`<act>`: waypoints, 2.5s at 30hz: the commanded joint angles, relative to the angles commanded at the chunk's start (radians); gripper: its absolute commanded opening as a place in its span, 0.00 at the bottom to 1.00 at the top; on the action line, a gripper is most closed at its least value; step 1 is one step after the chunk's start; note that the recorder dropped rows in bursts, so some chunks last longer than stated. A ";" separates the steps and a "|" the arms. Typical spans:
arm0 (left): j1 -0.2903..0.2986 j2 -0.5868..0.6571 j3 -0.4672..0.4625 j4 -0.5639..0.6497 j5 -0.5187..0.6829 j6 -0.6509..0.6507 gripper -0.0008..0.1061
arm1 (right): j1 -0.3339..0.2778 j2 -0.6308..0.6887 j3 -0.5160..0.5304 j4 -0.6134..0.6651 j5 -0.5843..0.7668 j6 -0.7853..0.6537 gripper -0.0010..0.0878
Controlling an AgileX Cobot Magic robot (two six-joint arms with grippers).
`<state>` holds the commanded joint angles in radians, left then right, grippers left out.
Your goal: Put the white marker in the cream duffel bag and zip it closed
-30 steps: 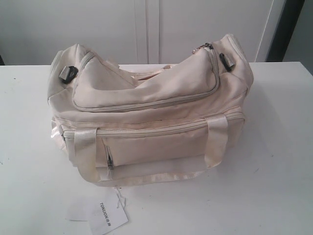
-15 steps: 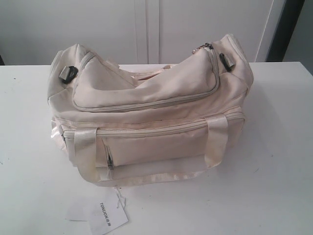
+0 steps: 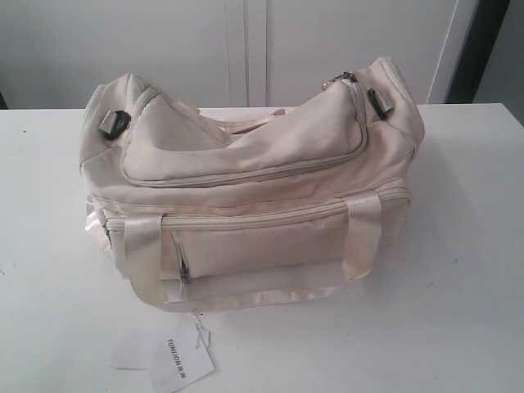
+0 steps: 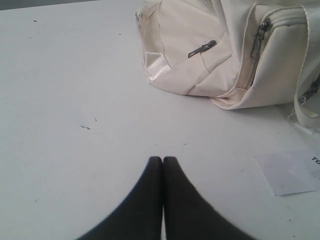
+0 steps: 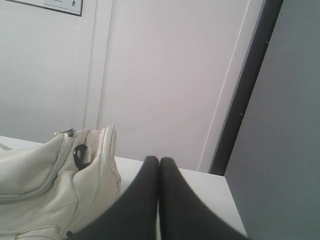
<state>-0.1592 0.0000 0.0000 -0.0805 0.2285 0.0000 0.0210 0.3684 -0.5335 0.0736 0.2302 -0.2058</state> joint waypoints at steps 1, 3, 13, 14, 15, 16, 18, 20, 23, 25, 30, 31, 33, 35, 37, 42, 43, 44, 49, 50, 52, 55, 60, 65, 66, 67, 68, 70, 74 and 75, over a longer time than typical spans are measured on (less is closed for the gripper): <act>0.000 0.000 0.000 0.000 0.000 0.000 0.01 | 0.000 0.000 0.000 0.000 0.000 0.000 0.01; 0.000 0.000 0.000 0.000 0.000 0.000 0.01 | 0.000 0.000 0.000 0.000 0.000 0.000 0.01; 0.000 0.000 0.000 0.000 0.000 0.000 0.01 | 0.000 0.000 0.000 0.000 0.000 0.000 0.01; 0.000 0.000 0.000 0.000 0.000 0.000 0.01 | 0.000 0.000 0.000 0.000 0.000 0.000 0.01; 0.000 0.000 0.000 0.000 0.000 0.000 0.01 | 0.000 0.000 0.000 0.000 0.000 0.000 0.01; 0.000 0.000 0.000 0.000 0.000 0.000 0.01 | 0.000 0.000 0.000 0.000 0.000 0.000 0.01; 0.000 0.000 0.000 0.000 0.000 0.000 0.01 | 0.000 0.000 0.000 0.000 0.000 0.000 0.01; 0.000 0.000 0.000 0.000 0.000 0.000 0.01 | 0.000 0.000 0.000 0.000 0.000 0.000 0.01; 0.000 0.000 0.000 0.000 0.000 0.000 0.01 | 0.000 0.000 0.000 0.000 0.000 0.002 0.01; 0.000 0.000 0.000 0.000 0.000 0.000 0.01 | 0.000 0.000 0.000 -0.026 0.013 0.040 0.01; 0.000 0.000 0.000 0.000 0.000 0.000 0.01 | 0.000 -0.031 0.000 -0.083 0.036 0.211 0.01; 0.000 0.000 0.000 0.000 0.000 0.000 0.01 | 0.000 -0.041 0.000 -0.083 0.048 0.206 0.01; 0.000 0.000 0.000 0.000 0.000 0.000 0.01 | 0.000 -0.058 0.002 -0.083 0.077 0.206 0.01; 0.000 0.000 0.000 0.000 0.000 0.000 0.01 | 0.000 -0.076 0.014 -0.083 0.081 0.206 0.01; 0.000 0.000 0.000 0.000 0.002 0.000 0.01 | 0.000 -0.096 0.047 -0.083 0.081 0.196 0.01; 0.000 0.000 0.000 0.000 0.002 0.000 0.01 | 0.000 -0.142 0.144 -0.074 0.077 0.180 0.01; 0.000 0.000 0.000 0.000 0.002 0.000 0.01 | 0.000 -0.153 0.156 -0.074 0.079 0.180 0.01; 0.000 0.000 0.000 0.000 0.002 0.000 0.01 | 0.000 -0.164 0.169 -0.074 0.079 0.180 0.01; 0.000 0.000 0.000 0.000 0.002 0.000 0.01 | 0.000 -0.217 0.244 -0.068 0.079 0.180 0.01; 0.000 0.000 0.000 0.000 0.002 0.000 0.01 | 0.000 -0.228 0.260 -0.068 0.079 0.180 0.01; 0.000 0.000 0.000 0.000 0.002 0.000 0.01 | 0.000 -0.249 0.289 -0.067 0.076 0.180 0.01; 0.000 0.000 0.000 0.000 0.002 0.000 0.01 | 0.000 -0.277 0.330 -0.054 0.076 0.183 0.01; 0.000 0.000 0.000 0.000 0.002 0.000 0.01 | 0.000 -0.313 0.398 -0.022 0.073 0.183 0.01; 0.000 0.000 0.000 0.000 0.002 0.000 0.01 | 0.000 -0.363 0.481 -0.022 0.027 0.183 0.01; 0.000 0.000 0.000 0.000 0.002 0.000 0.01 | 0.000 -0.368 0.489 -0.022 0.022 0.183 0.01; 0.000 0.000 0.000 0.000 0.002 0.000 0.01 | 0.000 -0.368 0.506 -0.022 0.020 0.183 0.01; 0.000 0.000 0.000 0.000 0.002 0.000 0.01 | 0.000 -0.368 0.515 -0.022 0.013 0.183 0.01; 0.000 0.000 0.000 0.000 0.002 0.000 0.01 | 0.000 -0.368 0.534 -0.022 -0.002 0.183 0.01; 0.000 0.000 0.000 0.000 0.002 0.000 0.01 | 0.000 -0.368 0.534 -0.025 -0.006 0.183 0.01; 0.000 0.000 0.000 0.000 0.002 0.000 0.01 | 0.000 -0.368 0.534 -0.025 -0.006 0.183 0.01</act>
<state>-0.1592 0.0000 0.0000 -0.0805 0.2304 0.0000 0.0210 0.0000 0.0000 0.0490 0.2242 -0.0229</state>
